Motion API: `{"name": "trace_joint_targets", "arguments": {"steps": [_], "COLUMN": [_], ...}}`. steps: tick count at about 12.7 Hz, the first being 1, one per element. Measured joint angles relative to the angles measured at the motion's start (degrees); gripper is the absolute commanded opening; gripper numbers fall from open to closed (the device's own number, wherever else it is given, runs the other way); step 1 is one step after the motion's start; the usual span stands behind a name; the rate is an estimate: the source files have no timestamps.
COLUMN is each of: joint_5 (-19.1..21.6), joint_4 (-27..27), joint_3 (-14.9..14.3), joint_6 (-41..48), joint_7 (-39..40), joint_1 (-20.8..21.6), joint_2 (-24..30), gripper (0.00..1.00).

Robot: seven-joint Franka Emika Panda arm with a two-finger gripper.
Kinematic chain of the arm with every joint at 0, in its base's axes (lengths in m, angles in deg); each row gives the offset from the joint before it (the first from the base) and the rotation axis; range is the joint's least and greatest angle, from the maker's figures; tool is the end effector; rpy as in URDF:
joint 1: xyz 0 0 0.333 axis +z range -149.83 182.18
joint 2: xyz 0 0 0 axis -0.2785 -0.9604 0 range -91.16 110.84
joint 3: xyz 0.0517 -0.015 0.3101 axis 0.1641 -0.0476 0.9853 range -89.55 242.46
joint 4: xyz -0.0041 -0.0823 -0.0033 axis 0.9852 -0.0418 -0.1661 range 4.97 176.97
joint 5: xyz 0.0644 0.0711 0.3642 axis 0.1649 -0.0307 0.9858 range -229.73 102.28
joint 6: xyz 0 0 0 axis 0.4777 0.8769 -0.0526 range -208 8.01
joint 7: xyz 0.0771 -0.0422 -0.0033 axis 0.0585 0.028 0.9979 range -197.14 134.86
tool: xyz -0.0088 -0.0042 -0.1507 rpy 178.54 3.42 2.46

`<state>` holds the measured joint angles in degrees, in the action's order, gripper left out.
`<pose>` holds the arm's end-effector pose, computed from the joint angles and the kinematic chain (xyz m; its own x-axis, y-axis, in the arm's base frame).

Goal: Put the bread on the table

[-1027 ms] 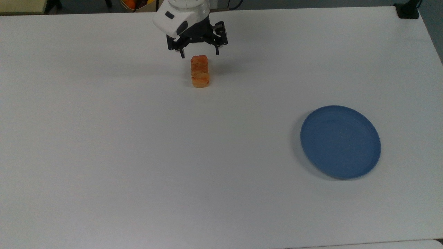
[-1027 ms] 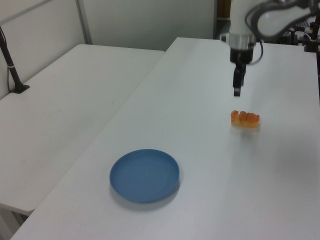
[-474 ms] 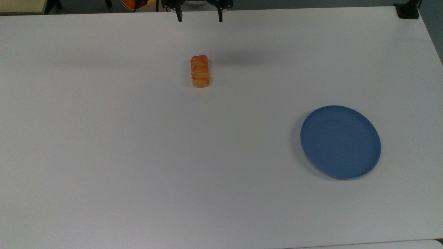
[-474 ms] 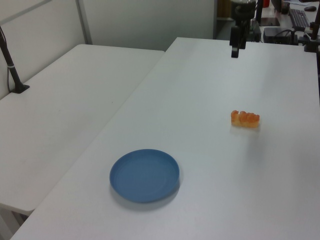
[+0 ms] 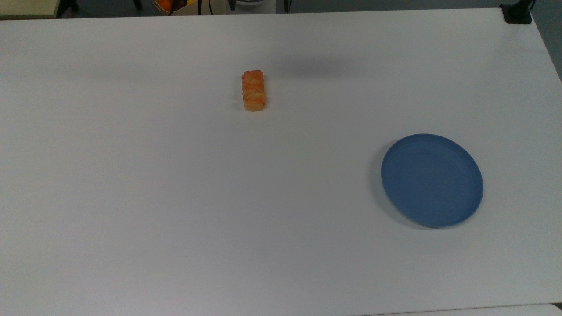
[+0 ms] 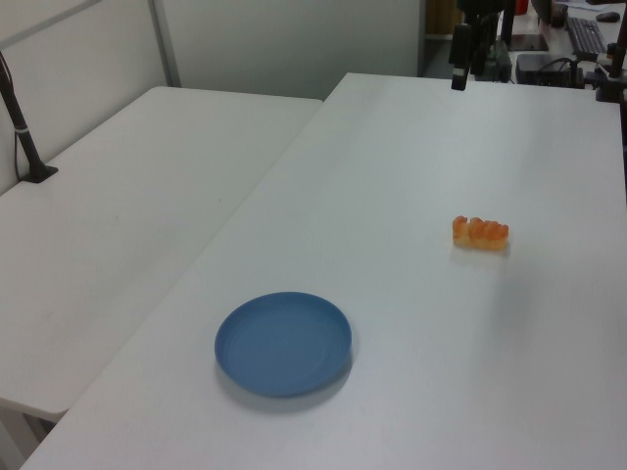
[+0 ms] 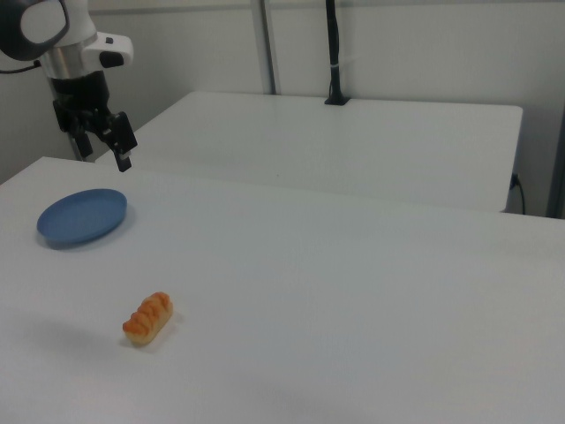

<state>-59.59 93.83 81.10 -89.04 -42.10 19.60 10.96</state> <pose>0.5384 0.0870 0.5770 0.9965 -0.0576 0.0600 -0.0525 -0.9951 -0.0833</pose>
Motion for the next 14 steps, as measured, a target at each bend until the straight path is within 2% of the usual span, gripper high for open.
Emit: {"name": "trace_joint_targets", "arguments": {"steps": [3,5,8,14], "joint_5": [0.0,0.0,0.0,0.0], "joint_4": [0.02,0.07,0.07,0.07], "joint_3": [-0.35,-2.7,-3.64,-4.8], "joint_6": [0.03,0.03,-0.25,-1.8], "joint_7": [-0.06,-0.06,1.14,14.38], "joint_1": [0.52,3.5,4.43,4.32], "joint_2": [0.05,0.01,-0.03,-0.34], "gripper": [1.0,1.0,1.0,1.0]}}
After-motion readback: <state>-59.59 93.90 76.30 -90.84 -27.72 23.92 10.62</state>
